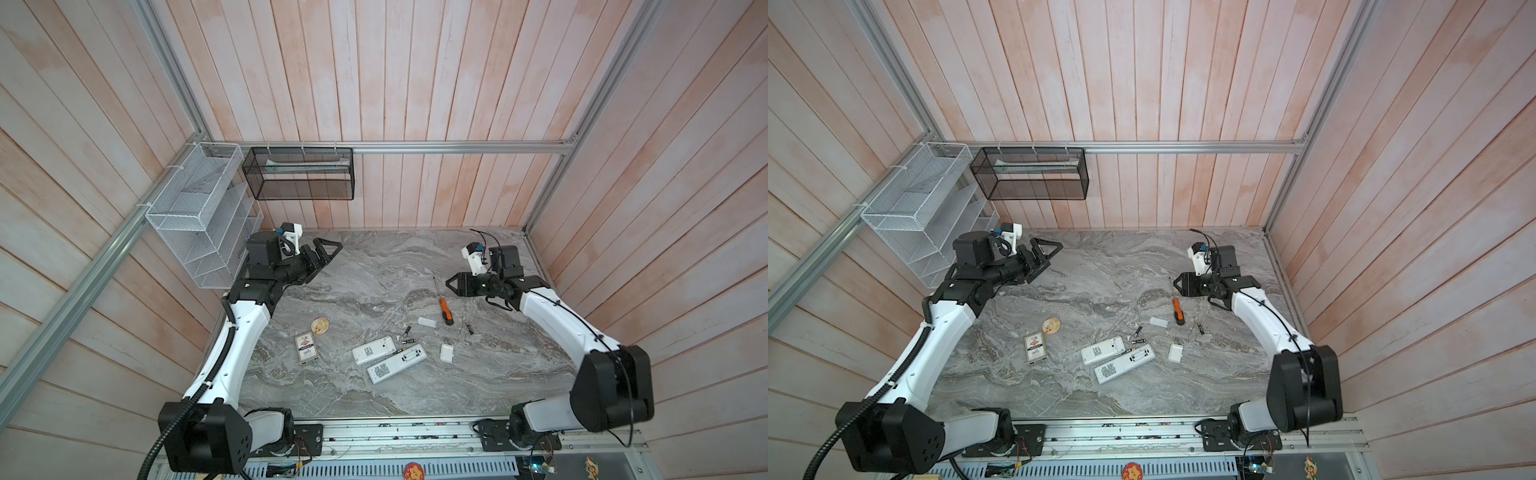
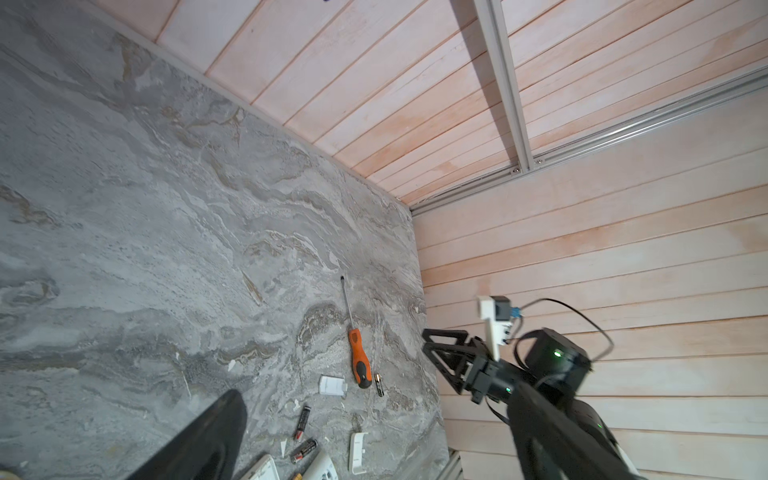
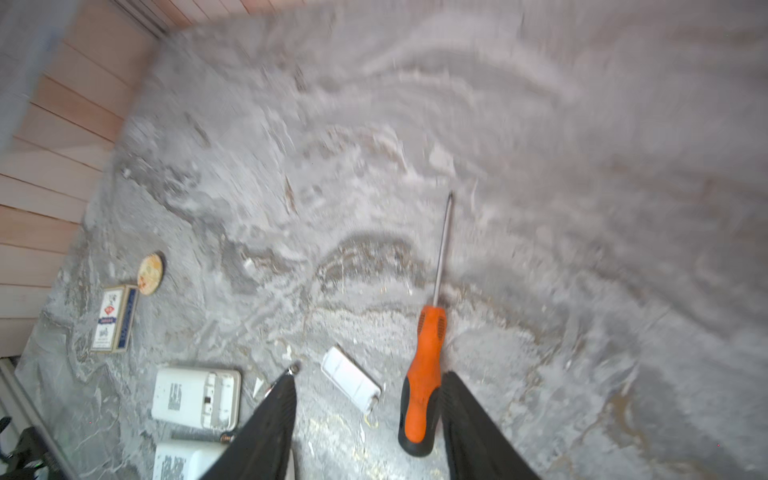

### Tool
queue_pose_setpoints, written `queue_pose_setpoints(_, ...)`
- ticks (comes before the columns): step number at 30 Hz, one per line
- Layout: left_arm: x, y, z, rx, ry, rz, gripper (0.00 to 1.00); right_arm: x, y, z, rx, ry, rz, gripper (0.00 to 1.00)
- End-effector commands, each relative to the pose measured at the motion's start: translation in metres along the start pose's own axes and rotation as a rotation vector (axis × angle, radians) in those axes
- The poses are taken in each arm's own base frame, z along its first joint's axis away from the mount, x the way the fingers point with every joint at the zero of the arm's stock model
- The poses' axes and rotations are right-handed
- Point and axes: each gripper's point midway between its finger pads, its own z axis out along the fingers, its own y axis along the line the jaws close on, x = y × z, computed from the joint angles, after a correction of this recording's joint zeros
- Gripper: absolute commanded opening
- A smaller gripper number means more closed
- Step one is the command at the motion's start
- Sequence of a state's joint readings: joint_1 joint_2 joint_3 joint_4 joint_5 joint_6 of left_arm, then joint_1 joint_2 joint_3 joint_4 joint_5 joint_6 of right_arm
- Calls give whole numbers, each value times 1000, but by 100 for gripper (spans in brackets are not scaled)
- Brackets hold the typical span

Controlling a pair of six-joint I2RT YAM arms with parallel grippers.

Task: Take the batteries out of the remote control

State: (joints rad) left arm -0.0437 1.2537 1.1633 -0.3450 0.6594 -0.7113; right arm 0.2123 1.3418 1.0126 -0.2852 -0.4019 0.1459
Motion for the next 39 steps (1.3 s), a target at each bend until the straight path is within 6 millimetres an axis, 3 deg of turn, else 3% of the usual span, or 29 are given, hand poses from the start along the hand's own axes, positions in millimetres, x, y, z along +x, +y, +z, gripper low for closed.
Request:
queue_pose_setpoints(1,-17,1,-19,-92,-106,117,100,-37,9,-33,16,-278,-120,60)
queue_pose_setpoints(4,-28,14,-36,-201,-221,163,100,-42,17,-72,43,-509,-245,72)
queue_pose_setpoints(8,-36,54,-64,-422,-422,222,100,-19,6,-114,168,-802,-340,80)
queue_pose_setpoints(12,-21,87,-80,-498,-561,339,100,12,-54,-126,393,-796,-154,85)
queue_pose_setpoints(17,10,117,-86,-541,-591,501,100,51,-106,-135,532,-773,-39,90)
queue_pose_setpoints(21,23,134,-88,-584,-604,591,100,71,-132,-132,575,-726,-33,92)
queue_pose_setpoints(26,20,164,-83,-687,-600,577,100,85,-148,-118,582,-695,-30,94)
queue_pose_setpoints(31,11,181,-67,-728,-578,603,100,78,-158,-107,587,-692,-40,97)
queue_pose_setpoints(39,3,216,-45,-787,-546,589,100,43,-159,-68,430,-671,-110,98)
